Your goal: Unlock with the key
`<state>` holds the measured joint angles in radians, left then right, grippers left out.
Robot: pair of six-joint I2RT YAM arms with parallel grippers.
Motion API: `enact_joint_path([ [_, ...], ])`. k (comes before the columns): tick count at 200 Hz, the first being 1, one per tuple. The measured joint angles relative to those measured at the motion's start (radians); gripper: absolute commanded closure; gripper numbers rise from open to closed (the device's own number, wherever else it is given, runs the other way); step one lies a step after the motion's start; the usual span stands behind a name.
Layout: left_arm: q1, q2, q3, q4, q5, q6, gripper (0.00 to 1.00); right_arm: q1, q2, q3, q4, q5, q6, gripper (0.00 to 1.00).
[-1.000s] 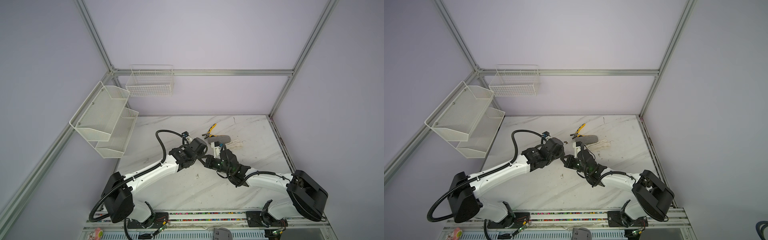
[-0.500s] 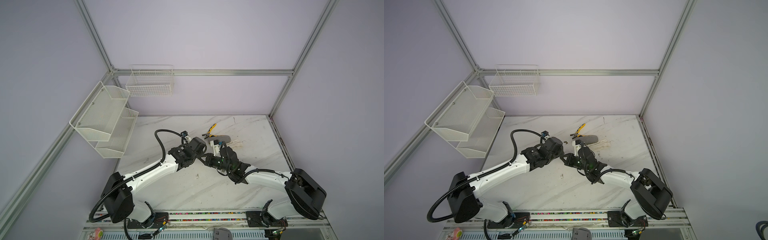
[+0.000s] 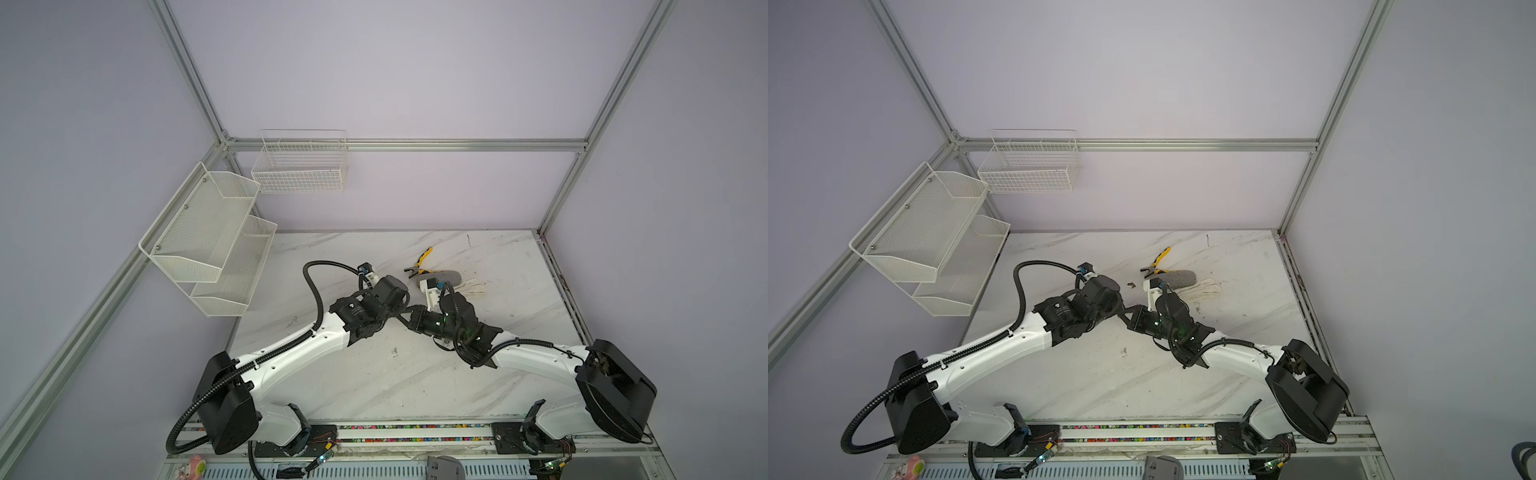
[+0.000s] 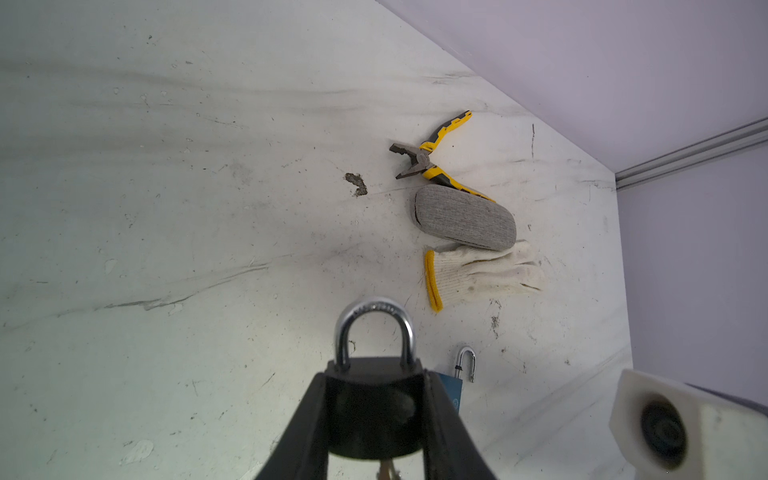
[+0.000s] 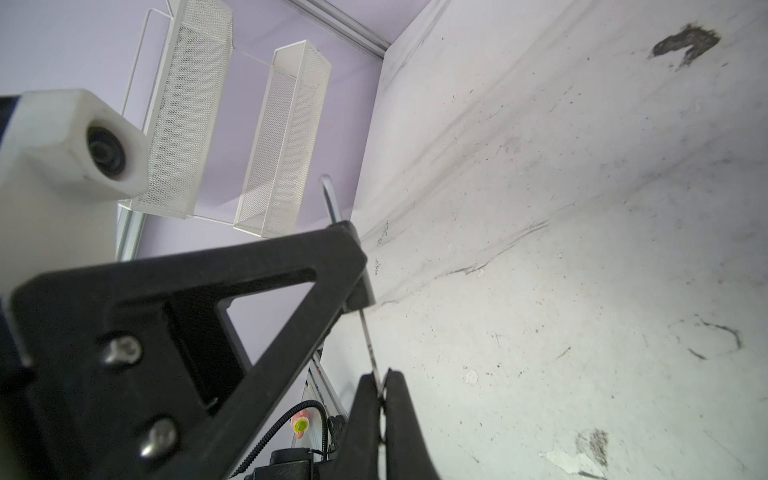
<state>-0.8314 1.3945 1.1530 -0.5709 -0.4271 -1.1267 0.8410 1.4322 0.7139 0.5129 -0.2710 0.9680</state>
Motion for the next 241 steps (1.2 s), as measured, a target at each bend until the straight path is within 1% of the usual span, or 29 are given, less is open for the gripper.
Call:
enact_joint_path([
  [26,0.000,-0.004,-0.002,0.003,0.005,-0.026,1.00,0.013,-0.001,0.000,0.003,0.038,0.003,1.00],
  [69,-0.012,-0.023,-0.019,0.039,0.032,-0.060,1.00,0.023,-0.014,0.000,0.009,0.103,-0.037,1.00],
  [137,-0.018,-0.027,-0.019,0.059,0.017,-0.058,1.00,0.024,-0.018,0.020,-0.010,0.129,-0.110,1.00],
  [205,-0.021,-0.027,-0.019,0.069,-0.001,-0.055,1.00,0.023,-0.023,0.018,-0.010,0.126,-0.138,1.00],
  [227,-0.026,-0.027,-0.019,0.069,-0.006,-0.055,1.00,0.023,-0.028,0.010,-0.008,0.124,-0.143,0.90],
  [241,-0.028,-0.027,-0.019,0.069,-0.008,-0.055,1.00,0.023,-0.035,0.005,-0.010,0.121,-0.148,0.85],
])
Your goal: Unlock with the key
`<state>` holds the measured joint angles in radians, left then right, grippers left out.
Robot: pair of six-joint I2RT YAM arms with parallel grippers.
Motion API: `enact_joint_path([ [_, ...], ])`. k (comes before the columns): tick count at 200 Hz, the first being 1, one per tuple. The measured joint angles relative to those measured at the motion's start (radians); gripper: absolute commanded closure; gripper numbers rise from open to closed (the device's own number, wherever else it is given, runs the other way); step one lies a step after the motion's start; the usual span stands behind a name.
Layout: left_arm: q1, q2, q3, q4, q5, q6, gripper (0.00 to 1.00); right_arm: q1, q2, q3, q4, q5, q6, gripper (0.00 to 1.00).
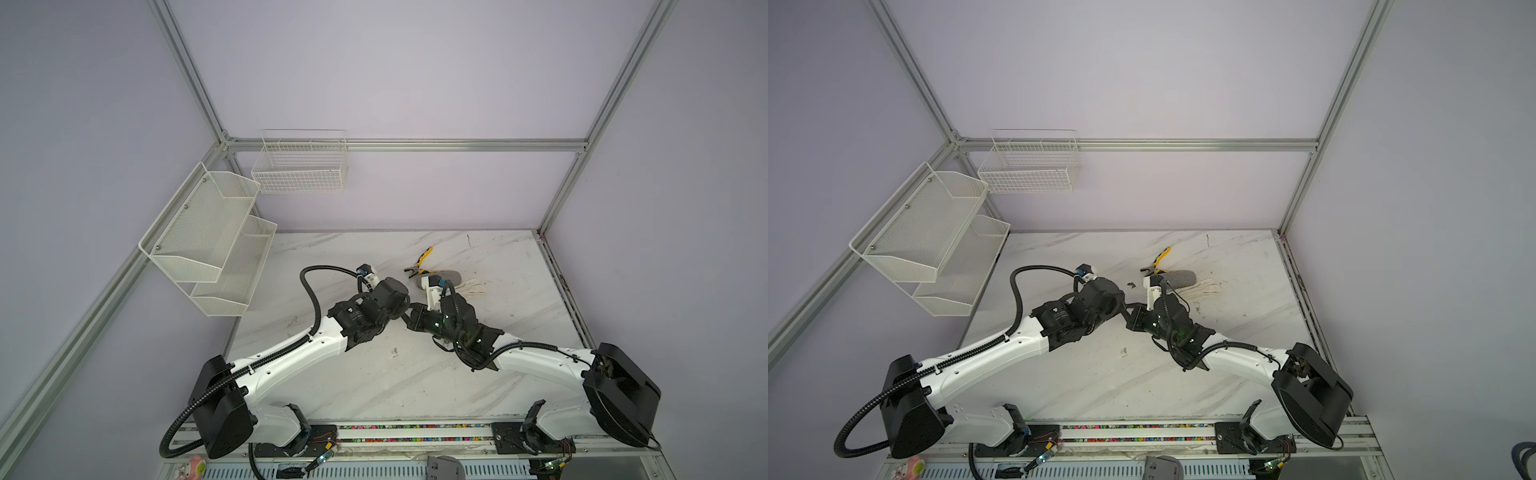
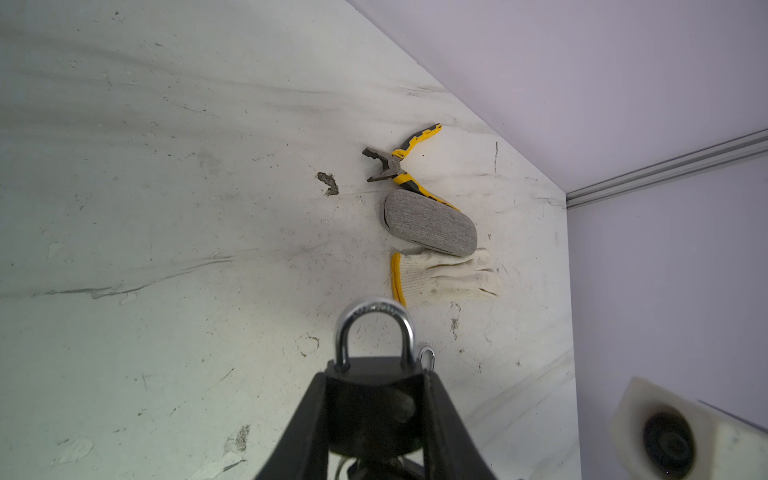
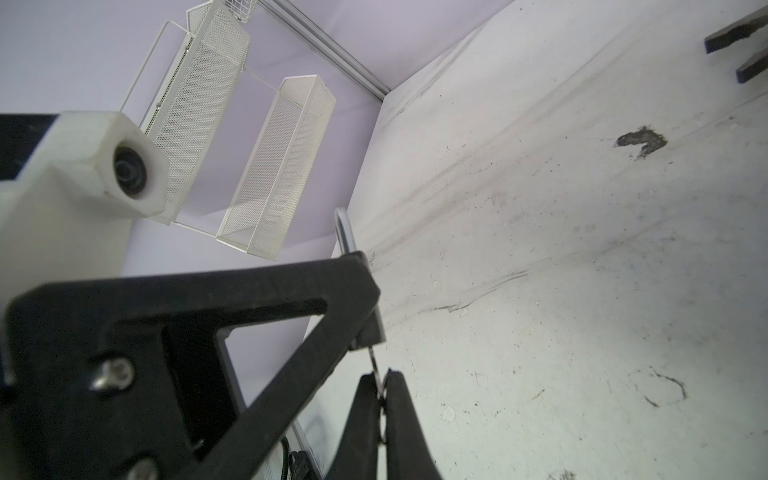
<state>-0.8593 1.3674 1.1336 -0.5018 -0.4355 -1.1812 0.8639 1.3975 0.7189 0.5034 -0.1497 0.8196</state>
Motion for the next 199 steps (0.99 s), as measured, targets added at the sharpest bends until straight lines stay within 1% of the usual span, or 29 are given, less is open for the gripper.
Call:
enact_joint_path([
  [17,-0.001,0.000,0.000,-0.003,0.001,0.000,1.00,-0.003,-0.019,-0.009,0.003,0.000,-0.004,0.80],
  [48,0.008,0.000,0.000,-0.013,0.000,0.005,1.00,-0.010,-0.068,-0.050,0.039,-0.009,0.007,0.74],
  [58,0.011,0.000,0.000,-0.018,0.001,0.006,1.00,-0.011,-0.082,-0.065,0.054,-0.014,0.014,0.74],
  [108,0.021,-0.001,0.000,-0.017,0.001,0.008,1.00,-0.017,-0.077,-0.077,0.098,-0.044,0.070,0.76],
  [151,0.023,-0.004,0.000,-0.017,0.002,0.008,1.00,-0.017,-0.029,-0.073,0.098,-0.051,0.078,0.79],
  [199,0.024,-0.021,0.000,-0.014,0.003,0.007,1.00,-0.017,-0.011,-0.042,0.099,-0.048,0.071,0.85],
])
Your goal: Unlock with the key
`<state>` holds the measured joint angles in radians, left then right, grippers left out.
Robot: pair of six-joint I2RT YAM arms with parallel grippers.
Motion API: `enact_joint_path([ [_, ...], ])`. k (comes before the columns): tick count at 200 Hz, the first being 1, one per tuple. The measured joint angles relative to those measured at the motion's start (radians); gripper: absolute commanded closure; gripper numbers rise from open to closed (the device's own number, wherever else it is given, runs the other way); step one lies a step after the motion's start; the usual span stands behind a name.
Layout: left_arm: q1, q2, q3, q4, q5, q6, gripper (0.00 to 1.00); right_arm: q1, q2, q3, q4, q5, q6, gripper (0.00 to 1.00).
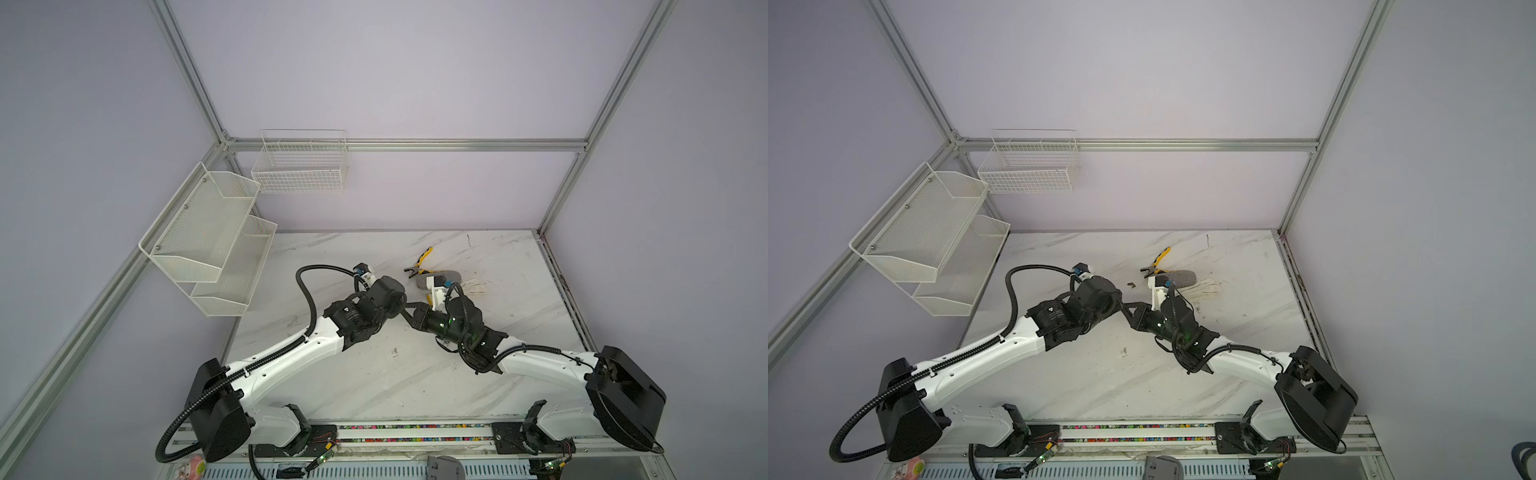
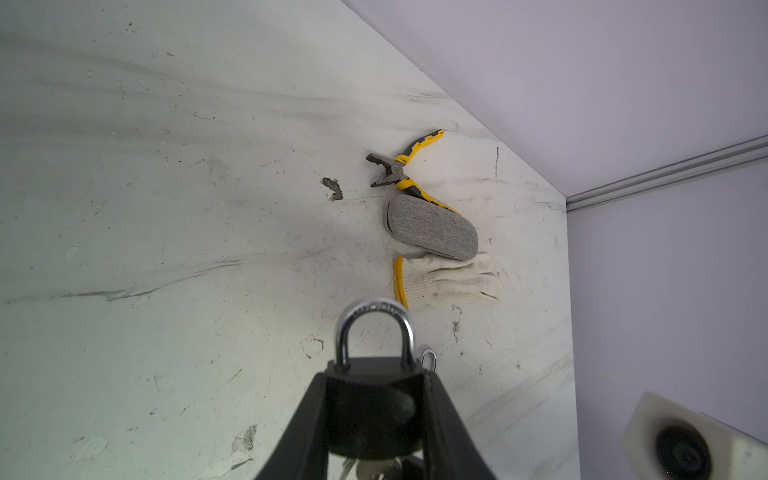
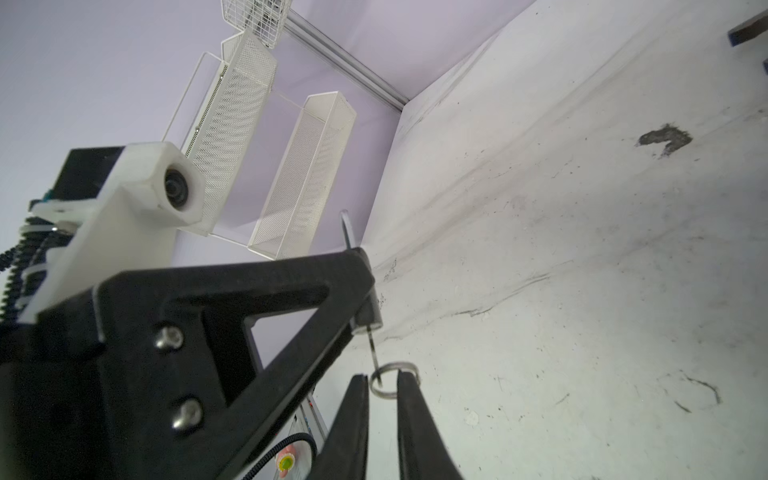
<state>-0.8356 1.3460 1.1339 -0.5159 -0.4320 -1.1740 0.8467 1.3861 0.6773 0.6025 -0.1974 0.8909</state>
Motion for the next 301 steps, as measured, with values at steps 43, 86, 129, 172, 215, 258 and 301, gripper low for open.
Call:
enact_joint_path([
  [43,0.005,0.000,0.000,-0.002,0.008,0.005,1.00,0.000,0.033,0.012,0.017,-0.003,-0.006,0.93],
  [86,0.011,0.000,0.000,0.002,0.022,0.008,1.00,0.000,0.035,0.014,0.027,-0.004,-0.022,0.97],
  [129,0.011,0.000,0.000,0.010,0.024,0.016,1.00,0.002,0.034,0.042,-0.011,0.015,-0.062,0.96],
  [172,0.011,0.000,0.000,0.026,0.010,0.033,1.00,0.002,0.033,0.047,-0.021,0.028,-0.078,0.89],
  [215,0.010,0.000,0.000,0.029,0.039,0.041,1.00,0.000,0.018,0.047,-0.024,0.054,-0.073,0.83],
  [258,0.011,0.000,0.000,0.030,0.048,0.041,1.00,0.000,0.013,0.047,-0.034,0.058,-0.066,0.83],
  [301,0.011,0.000,0.000,0.029,0.047,0.040,1.00,0.000,0.013,0.048,-0.040,0.053,-0.049,0.84],
])
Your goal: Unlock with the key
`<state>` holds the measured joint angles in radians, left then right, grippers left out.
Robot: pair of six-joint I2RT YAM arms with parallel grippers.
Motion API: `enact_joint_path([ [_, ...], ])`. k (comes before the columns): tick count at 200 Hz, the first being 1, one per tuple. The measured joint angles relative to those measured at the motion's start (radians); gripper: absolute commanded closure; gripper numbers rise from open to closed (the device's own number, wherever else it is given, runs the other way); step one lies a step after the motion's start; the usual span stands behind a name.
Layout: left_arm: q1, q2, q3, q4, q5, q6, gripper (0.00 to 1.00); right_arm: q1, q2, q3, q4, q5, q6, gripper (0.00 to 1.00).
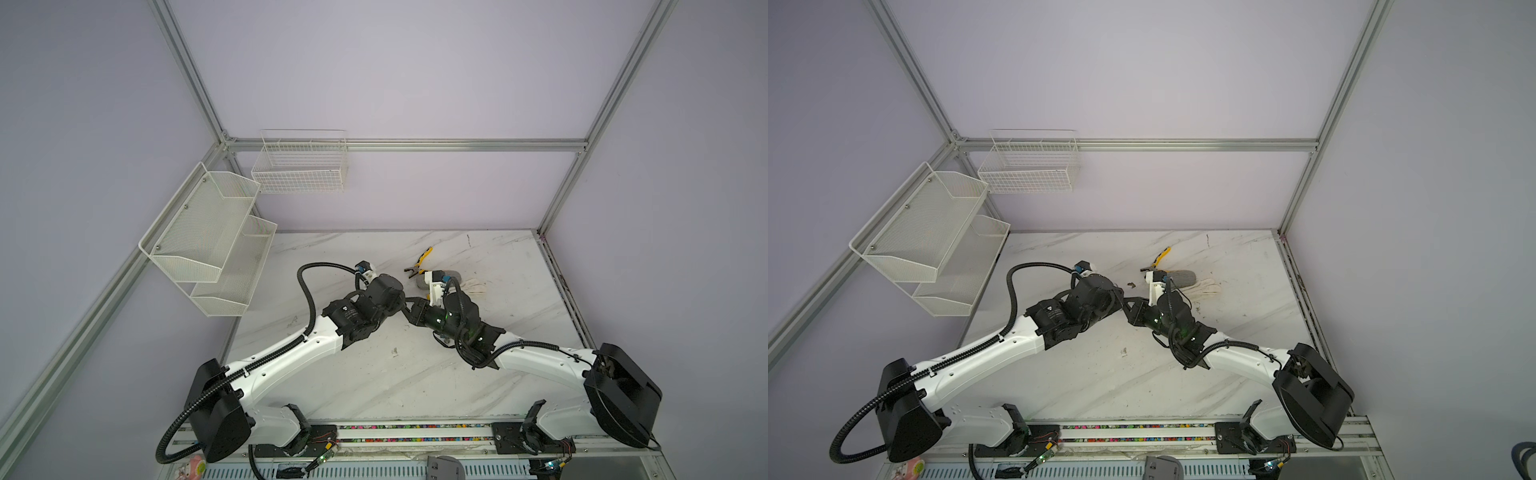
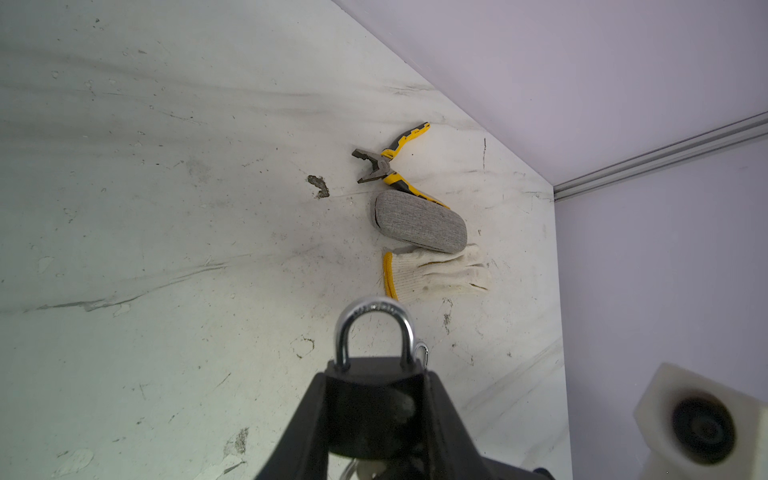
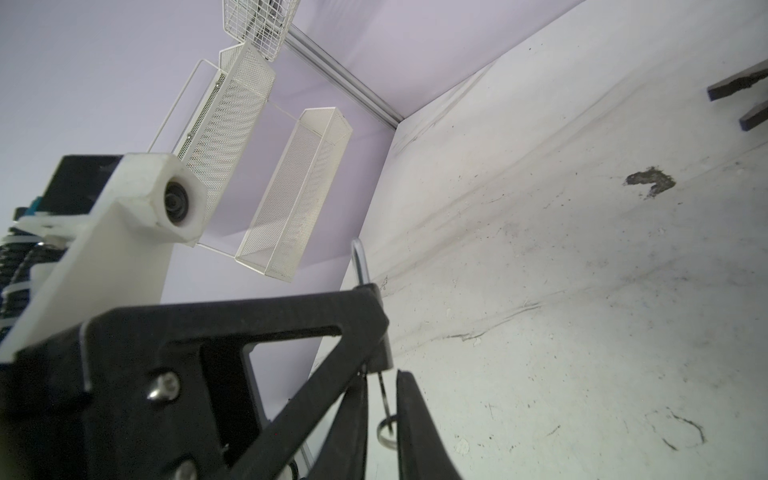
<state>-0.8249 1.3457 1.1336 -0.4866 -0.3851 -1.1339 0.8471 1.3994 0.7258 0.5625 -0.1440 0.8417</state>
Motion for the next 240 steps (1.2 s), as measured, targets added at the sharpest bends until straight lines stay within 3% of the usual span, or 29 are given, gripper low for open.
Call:
enact_joint_path([
  [156,0.011,-0.008,-0.002,0.003,0.008,-0.018,1.00,0.000,0.014,0.002,0.023,-0.036,0.034,1.00],
  [240,0.021,-0.148,-0.128,0.212,0.047,-0.035,1.00,-0.022,-0.006,-0.014,0.171,-0.127,0.155,1.00],
])
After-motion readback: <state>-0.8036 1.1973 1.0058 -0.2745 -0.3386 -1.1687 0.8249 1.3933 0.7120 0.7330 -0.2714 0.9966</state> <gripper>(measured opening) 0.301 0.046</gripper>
